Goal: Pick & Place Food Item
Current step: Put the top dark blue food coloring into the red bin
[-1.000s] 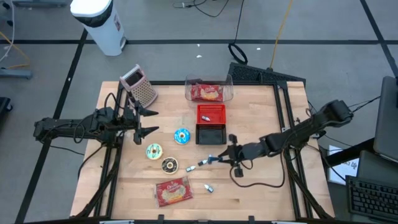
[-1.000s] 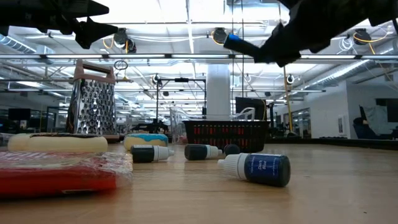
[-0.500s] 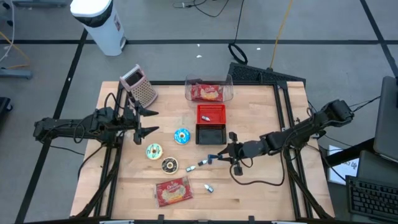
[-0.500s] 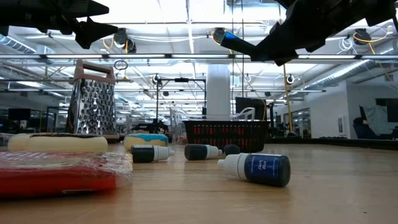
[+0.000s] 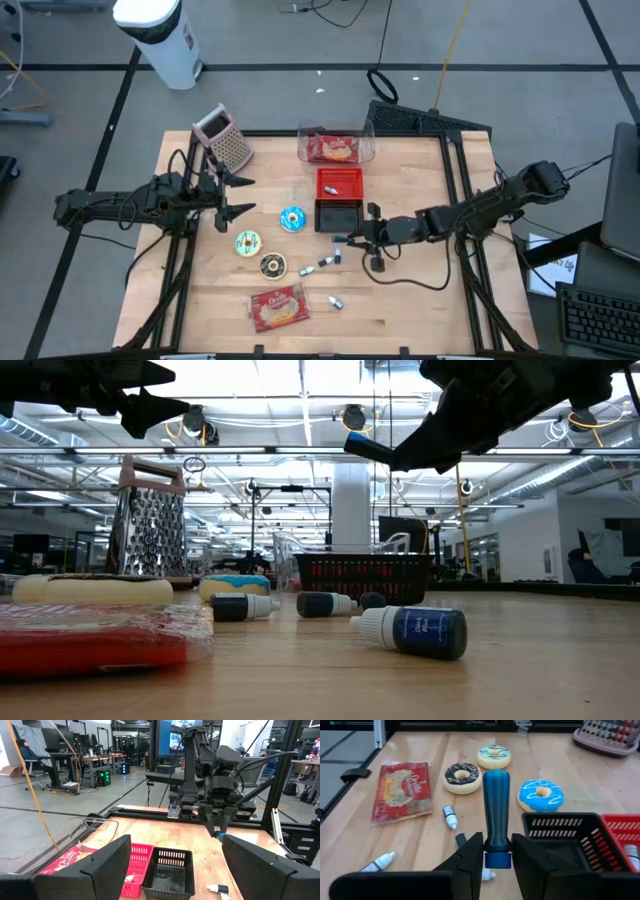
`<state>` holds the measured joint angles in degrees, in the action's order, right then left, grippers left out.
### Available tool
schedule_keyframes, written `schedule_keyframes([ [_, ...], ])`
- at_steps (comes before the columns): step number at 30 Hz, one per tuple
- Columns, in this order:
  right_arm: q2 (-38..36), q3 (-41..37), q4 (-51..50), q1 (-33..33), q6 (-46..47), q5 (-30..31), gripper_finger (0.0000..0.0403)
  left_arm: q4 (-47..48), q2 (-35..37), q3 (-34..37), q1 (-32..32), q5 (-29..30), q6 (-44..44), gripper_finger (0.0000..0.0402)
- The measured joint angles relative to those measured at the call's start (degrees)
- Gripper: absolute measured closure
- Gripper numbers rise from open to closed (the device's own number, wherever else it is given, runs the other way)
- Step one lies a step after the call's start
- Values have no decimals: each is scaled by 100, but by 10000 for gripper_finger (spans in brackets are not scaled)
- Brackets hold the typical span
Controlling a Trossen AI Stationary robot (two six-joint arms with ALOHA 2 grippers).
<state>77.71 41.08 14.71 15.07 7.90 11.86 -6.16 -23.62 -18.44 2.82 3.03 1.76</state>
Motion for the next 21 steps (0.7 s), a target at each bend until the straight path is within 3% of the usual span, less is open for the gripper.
schedule_keyframes([
  [21, 0, -2, 1, -860, 85, 0, 321, -1, 0, 0, 1, 0, 0, 91],
])
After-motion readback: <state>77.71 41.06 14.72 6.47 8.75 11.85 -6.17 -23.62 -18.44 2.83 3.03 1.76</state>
